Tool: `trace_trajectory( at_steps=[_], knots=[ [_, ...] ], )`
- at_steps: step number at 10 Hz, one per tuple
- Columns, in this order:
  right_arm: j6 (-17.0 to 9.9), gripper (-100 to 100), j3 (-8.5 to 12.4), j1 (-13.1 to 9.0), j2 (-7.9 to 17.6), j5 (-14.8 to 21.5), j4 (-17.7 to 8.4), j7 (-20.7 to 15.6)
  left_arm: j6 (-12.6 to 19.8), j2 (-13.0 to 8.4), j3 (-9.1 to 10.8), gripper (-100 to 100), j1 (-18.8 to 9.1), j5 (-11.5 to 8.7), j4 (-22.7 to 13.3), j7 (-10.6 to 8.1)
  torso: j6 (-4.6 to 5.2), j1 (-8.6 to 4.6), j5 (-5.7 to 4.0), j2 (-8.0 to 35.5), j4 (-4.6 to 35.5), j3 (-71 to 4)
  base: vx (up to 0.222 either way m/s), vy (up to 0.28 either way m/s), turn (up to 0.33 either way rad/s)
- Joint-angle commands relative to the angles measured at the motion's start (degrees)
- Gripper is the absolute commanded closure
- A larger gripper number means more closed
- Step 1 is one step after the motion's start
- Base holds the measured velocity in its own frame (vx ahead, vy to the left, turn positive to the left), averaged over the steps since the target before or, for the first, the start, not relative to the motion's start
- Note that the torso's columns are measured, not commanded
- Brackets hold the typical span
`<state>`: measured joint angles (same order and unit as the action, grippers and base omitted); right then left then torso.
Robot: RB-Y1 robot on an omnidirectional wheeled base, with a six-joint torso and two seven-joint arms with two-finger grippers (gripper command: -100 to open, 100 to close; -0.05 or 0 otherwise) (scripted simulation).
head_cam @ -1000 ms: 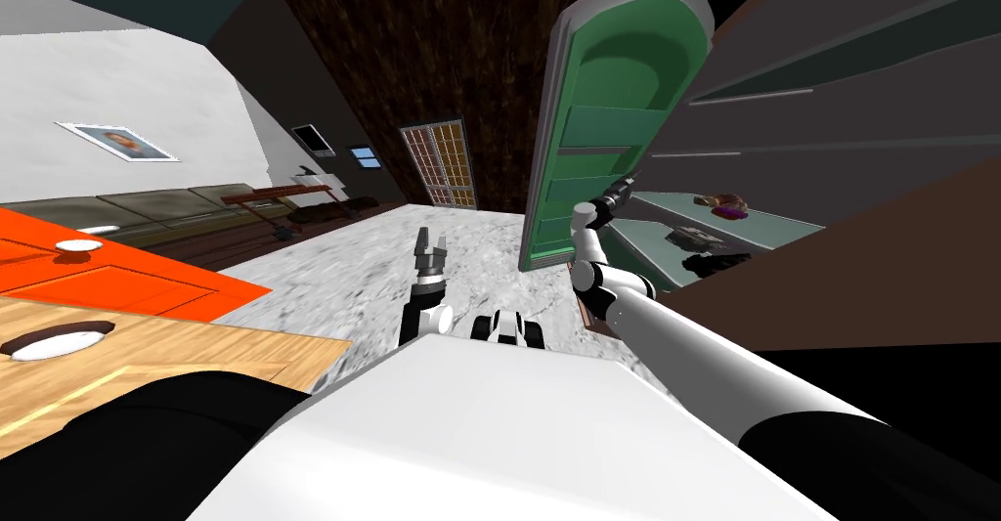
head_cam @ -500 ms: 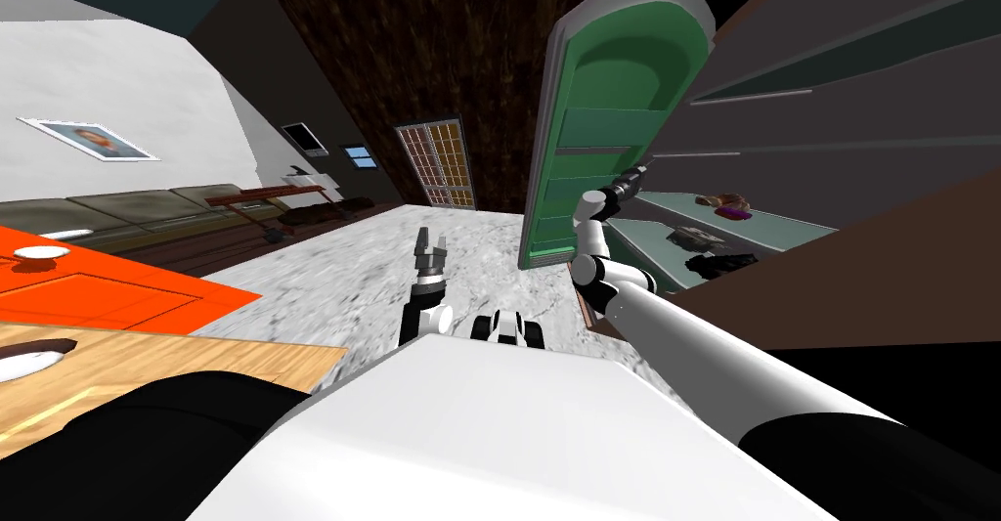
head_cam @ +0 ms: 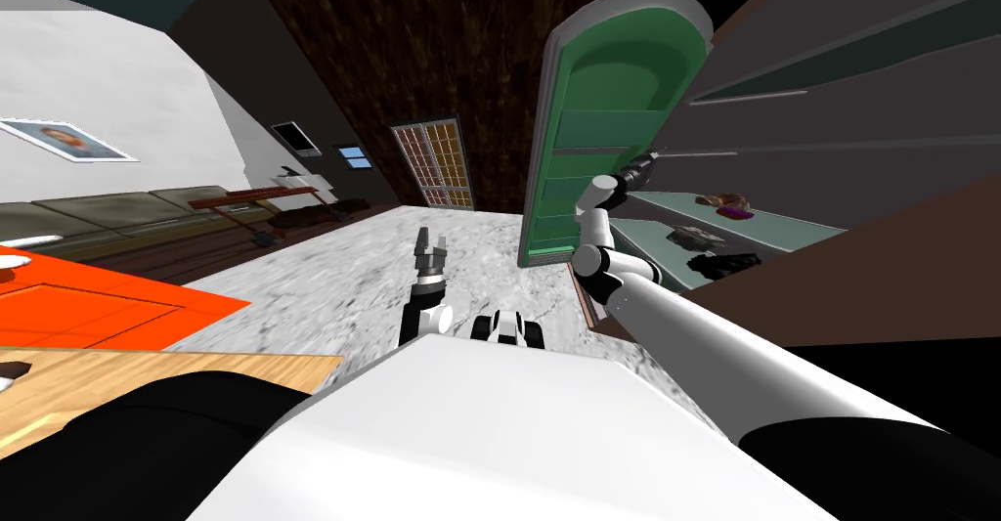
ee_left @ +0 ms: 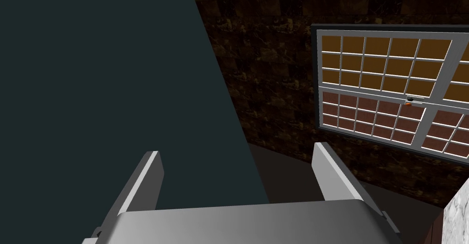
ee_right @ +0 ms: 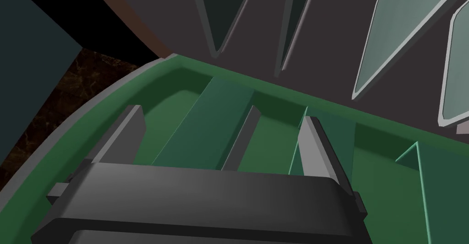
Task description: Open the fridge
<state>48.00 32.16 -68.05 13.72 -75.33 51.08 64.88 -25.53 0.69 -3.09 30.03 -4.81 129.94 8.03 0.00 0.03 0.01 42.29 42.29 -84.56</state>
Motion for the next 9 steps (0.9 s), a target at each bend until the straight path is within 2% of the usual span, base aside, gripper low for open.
trace_trajectory(
  at_steps=[1, 2, 3, 4, 5, 6, 7, 8, 9],
  knots=[
    [-0.39, -100, 0.7, -0.3, -0.34, -1.55, 1.79, -3.36, 0.0, 0.0, 0.0, 0, 0.0, 0.0, 0.0, 0.0, 0.0, -0.04, -0.01, 0.01, -0.01, 0.01, 0.014, 0.017, 0.0],
    [-0.36, -100, 1.48, -1.87, -0.25, -3.87, 2.39, -5.54, 0.0, 0.0, 0.0, 0, 0.0, 0.0, 0.0, 0.0, 0.0, -0.12, -0.04, 0.04, 0.0, 0.03, 0.026, 0.038, -0.048],
    [-0.36, -100, 1.48, -1.87, -0.25, -3.87, 2.39, -6.26, 0.0, 0.0, 0.0, 0, 0.0, 0.0, 0.0, 0.0, 0.01, -0.02, -0.01, 0.0, 0.01, 0.0, 0.031, 0.033, -0.039],
    [-0.37, -100, 2.28, -3.39, -0.2, -6.18, 2.95, -8.47, 0.0, 0.0, 0.0, 0, 0.0, 0.0, 0.0, 0.0, -0.01, -0.03, -0.01, -0.03, -0.02, -0.02, 0.046, 0.042, -0.061],
    [-0.37, -100, 2.28, -3.39, -0.2, -6.18, 2.95, -9.12, 0.0, 0.0, 0.0, 0, 0.0, 0.0, 0.0, 0.0, 0.0, 0.01, 0.0, -0.07, -0.02, -0.05, 0.034, 0.042, -0.03],
    [-0.41, -100, 3.08, -4.85, -0.19, -8.46, 3.47, -11.29, 0.0, 0.0, 0.0, 0, 0.0, 0.0, 0.0, 0.0, -0.02, -0.01, 0.0, -0.03, -0.03, -0.02, 0.043, 0.05, -0.047],
    [-0.41, -100, 3.08, -4.85, -0.19, -8.46, 3.47, -11.92, 0.0, 0.0, 0.0, 0, 0.0, 0.0, 0.0, 0.0, 0.0, 0.01, 0.0, -0.03, -0.01, -0.02, 0.038, 0.046, -0.035],
    [-0.48, -100, 3.9, -6.25, -0.21, -10.7, 3.96, -14.03, 0.0, 0.0, 0.0, 0, 0.0, 0.0, 0.0, 0.0, -0.01, -0.03, -0.01, 0.0, -0.01, 0.0, 0.039, 0.05, -0.066],
    [-0.48, -100, 3.9, -6.25, -0.21, -10.7, 3.96, -14.64, 0.0, 0.0, 0.0, 0, 0.0, 0.0, 0.0, 0.0, 0.01, -0.02, -0.01, 0.0, 0.0, 0.0, 0.035, 0.045, -0.03]
  ],
)
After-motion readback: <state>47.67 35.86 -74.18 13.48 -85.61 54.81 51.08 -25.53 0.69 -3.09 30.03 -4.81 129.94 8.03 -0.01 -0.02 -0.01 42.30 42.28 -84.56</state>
